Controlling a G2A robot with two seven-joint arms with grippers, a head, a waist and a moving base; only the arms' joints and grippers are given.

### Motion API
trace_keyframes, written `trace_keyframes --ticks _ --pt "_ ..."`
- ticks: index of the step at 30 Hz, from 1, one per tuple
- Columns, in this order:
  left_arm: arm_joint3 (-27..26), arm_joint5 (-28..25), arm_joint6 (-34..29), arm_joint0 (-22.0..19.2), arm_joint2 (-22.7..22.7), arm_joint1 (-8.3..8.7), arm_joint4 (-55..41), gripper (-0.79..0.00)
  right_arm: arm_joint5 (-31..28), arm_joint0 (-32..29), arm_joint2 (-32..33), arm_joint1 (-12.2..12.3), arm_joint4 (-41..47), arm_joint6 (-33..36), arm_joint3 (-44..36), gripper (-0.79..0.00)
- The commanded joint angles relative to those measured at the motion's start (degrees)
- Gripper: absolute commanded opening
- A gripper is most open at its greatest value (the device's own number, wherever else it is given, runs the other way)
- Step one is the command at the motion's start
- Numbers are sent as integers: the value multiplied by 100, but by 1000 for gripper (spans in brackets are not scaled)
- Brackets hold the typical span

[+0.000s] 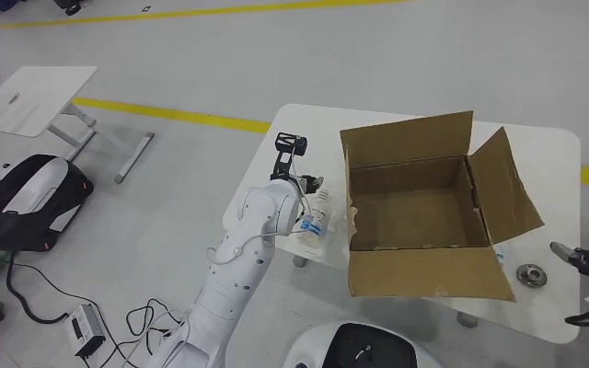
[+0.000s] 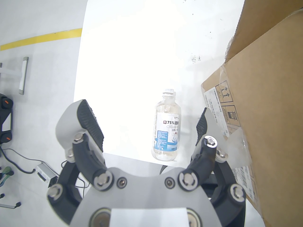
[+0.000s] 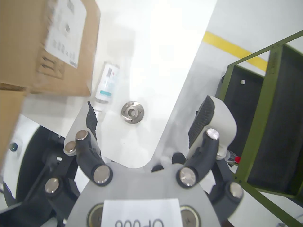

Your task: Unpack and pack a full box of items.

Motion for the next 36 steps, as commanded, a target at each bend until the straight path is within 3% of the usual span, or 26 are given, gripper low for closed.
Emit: trace_keyframes --ticks 1,6,10,14,17,20,21,22,24,25,28,29,31,32,36 --pt "0 0 0 0 0 0 0 0 153 19 317 13 381 -74 -486 -12" --pt "0 0 0 0 0 0 0 0 154 38 610 43 1092 -418 -1295 0" --pt "0 0 0 0 0 0 0 0 -43 122 188 85 1222 -325 -1504 0" --pt "0 0 0 0 0 0 0 0 -13 325 -578 108 741 -306 -1228 -18" --pt "0 0 0 0 0 0 0 0 151 494 -1162 100 413 -322 -757 -95" --pt "0 0 0 0 0 0 0 0 411 660 -1528 78 508 -298 -282 -105" --pt "0 0 0 0 0 0 0 0 502 702 -1610 75 522 -224 -143 -132" --pt "0 0 0 0 0 0 0 0 489 753 -1704 72 561 -185 -68 -215" --pt "0 0 0 0 0 0 0 0 562 822 -1793 67 681 -180 154 -237" --pt "0 0 0 0 0 0 0 0 576 854 -1835 72 625 -124 220 -317" --pt "0 0 0 0 0 0 0 0 753 907 -1916 80 428 -20 332 -425" --pt "0 0 0 0 0 0 0 0 823 911 -1938 83 351 10 353 -560" --pt "0 0 0 0 0 0 0 0 968 907 -1983 82 267 -13 353 -742" --pt "0 0 0 0 0 0 0 0 1005 894 -2006 81 275 -27 360 -785" --pt "0 0 0 0 0 0 0 0 1018 886 -2035 90 127 20 354 -785"
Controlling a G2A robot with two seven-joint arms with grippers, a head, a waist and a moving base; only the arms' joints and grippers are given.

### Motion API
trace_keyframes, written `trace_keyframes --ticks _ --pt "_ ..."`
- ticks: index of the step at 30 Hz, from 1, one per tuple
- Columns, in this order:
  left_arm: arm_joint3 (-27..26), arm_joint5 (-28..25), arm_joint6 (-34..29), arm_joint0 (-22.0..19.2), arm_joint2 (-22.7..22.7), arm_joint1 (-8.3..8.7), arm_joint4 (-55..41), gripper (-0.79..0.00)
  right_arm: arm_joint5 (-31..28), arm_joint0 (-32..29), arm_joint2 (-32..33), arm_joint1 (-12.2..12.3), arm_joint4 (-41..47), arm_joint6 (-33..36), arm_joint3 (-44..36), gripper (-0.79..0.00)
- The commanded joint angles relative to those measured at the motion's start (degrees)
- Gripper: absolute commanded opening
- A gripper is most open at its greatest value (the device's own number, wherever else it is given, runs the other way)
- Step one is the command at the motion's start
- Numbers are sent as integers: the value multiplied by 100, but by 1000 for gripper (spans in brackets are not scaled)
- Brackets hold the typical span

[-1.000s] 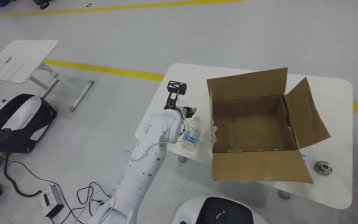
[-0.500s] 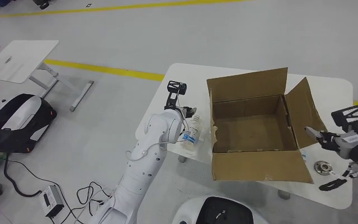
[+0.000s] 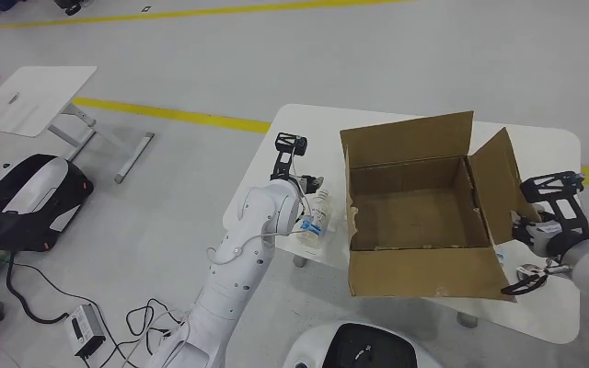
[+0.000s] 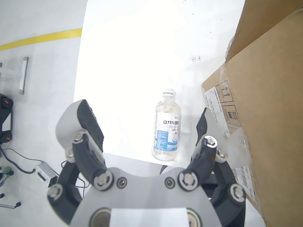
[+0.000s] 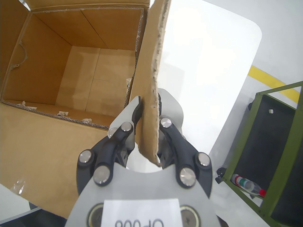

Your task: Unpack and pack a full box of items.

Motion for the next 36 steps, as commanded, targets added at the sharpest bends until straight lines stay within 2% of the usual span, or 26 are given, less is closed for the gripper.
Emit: trace_keyframes --ticks 1,14,19,29,36 --pt "0 0 0 0 0 0 0 0 -5 1 2 0 25 1 0 -785" --pt "0 0 0 0 0 0 0 0 35 -62 1 -7 142 -111 43 -785" --pt "0 0 0 0 0 0 0 0 849 -171 156 -54 799 -495 96 -785" --pt "0 0 0 0 0 0 0 0 2316 -439 65 -128 816 -947 -277 -785" --pt "0 0 0 0 0 0 0 0 3026 -616 50 -199 1119 -1565 -302 -785"
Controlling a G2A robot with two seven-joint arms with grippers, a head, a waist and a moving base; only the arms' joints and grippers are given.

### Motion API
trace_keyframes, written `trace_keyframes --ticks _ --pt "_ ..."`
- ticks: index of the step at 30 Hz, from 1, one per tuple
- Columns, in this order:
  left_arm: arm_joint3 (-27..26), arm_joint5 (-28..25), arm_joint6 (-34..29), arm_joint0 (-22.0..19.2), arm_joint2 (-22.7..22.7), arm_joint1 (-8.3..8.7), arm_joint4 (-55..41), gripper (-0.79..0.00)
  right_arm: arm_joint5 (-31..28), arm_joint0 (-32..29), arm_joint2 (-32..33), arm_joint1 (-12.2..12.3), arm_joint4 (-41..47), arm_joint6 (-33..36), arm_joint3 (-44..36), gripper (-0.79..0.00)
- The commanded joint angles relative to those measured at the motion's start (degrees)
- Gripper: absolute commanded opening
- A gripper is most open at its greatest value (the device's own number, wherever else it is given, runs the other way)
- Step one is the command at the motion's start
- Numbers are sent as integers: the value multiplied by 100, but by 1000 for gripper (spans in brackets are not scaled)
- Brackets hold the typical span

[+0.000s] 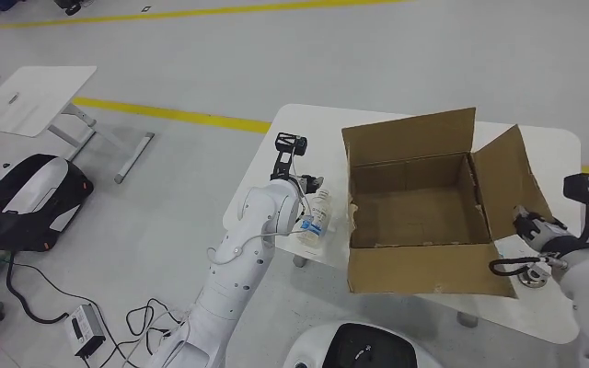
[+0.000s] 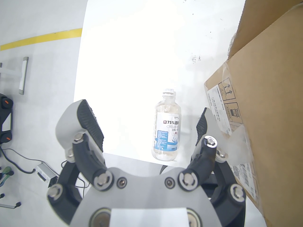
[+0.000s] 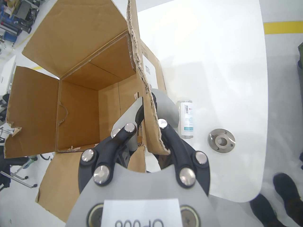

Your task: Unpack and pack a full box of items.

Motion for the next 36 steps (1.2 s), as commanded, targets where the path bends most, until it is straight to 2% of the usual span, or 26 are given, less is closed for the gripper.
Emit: trace_keyframes --ticks 1,8,15,16,17,18,27,32,34,35,36 --pt "0 0 0 0 0 0 0 0 171 -39 7 -19 110 -184 26 -785" --pt "0 0 0 0 0 0 0 0 472 -138 122 -67 542 -582 75 -785" --pt "0 0 0 0 0 0 0 0 315 -103 -145 -80 556 -477 128 -785" --pt "0 0 0 0 0 0 0 0 307 -96 -164 -81 543 -477 117 -653" --pt "0 0 0 0 0 0 0 0 282 -99 -173 -82 546 -488 109 -385" --pt "0 0 0 0 0 0 0 0 275 -105 -173 -82 539 -497 109 0" --pt "0 0 0 0 0 0 0 0 -123 -120 231 -27 540 -416 -304 0" --pt "0 0 0 0 0 0 0 0 -910 -229 731 46 469 -465 -826 0" --pt "0 0 0 0 0 0 0 0 -1195 -313 953 79 270 -559 -1005 -560" --pt "0 0 0 0 0 0 0 0 -1276 -353 1071 90 204 -625 -1060 -785" --pt "9 -32 116 54 -4 2 -14 0 -1345 -396 1177 100 132 -690 -1107 -785"
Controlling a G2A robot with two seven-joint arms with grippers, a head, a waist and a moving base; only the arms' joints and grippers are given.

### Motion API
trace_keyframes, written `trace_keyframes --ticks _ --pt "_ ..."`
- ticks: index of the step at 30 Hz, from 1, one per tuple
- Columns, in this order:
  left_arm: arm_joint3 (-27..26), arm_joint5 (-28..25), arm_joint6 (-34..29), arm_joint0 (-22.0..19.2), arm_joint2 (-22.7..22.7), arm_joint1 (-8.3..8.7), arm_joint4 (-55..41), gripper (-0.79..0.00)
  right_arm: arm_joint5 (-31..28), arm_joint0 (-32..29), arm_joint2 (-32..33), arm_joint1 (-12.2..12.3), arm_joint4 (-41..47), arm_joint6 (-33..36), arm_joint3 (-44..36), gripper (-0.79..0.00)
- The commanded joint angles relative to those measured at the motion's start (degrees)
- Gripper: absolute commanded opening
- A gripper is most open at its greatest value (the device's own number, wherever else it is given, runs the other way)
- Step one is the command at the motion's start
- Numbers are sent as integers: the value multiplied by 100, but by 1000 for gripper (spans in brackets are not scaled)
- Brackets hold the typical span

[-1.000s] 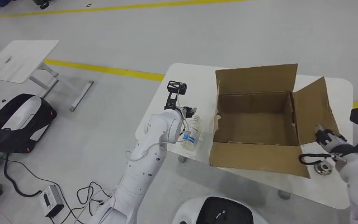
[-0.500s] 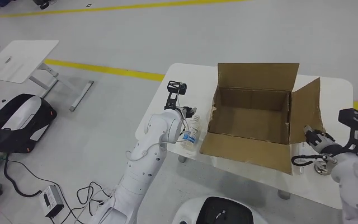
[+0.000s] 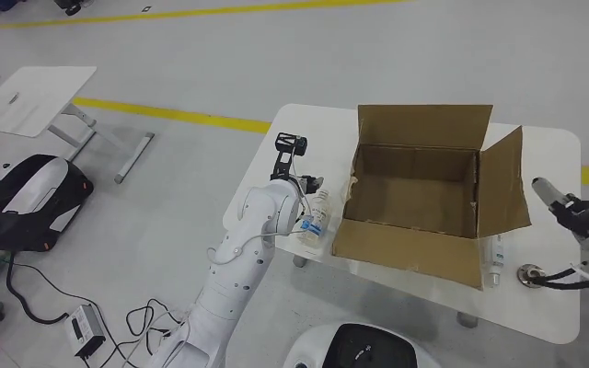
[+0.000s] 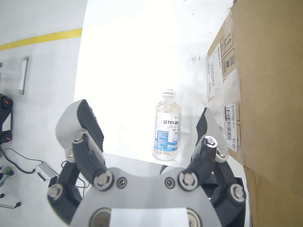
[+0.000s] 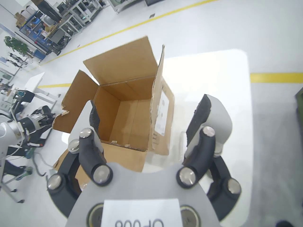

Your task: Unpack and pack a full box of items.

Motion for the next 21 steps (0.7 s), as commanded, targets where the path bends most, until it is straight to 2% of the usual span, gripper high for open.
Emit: trace_keyframes --ticks 1,10,19,21 --pt "15 -85 184 84 -3 7 10 0 -146 -89 205 19 -133 -117 -76 -785" --pt "15 -537 401 137 -25 46 128 0 -666 -501 601 42 -451 -1064 317 -785" --pt "-4 -561 455 161 -22 50 158 0 -669 -512 601 40 -428 -1077 339 -785" --pt "-4 -561 455 161 -22 50 158 0 -693 -583 588 37 -516 -1267 356 -785"
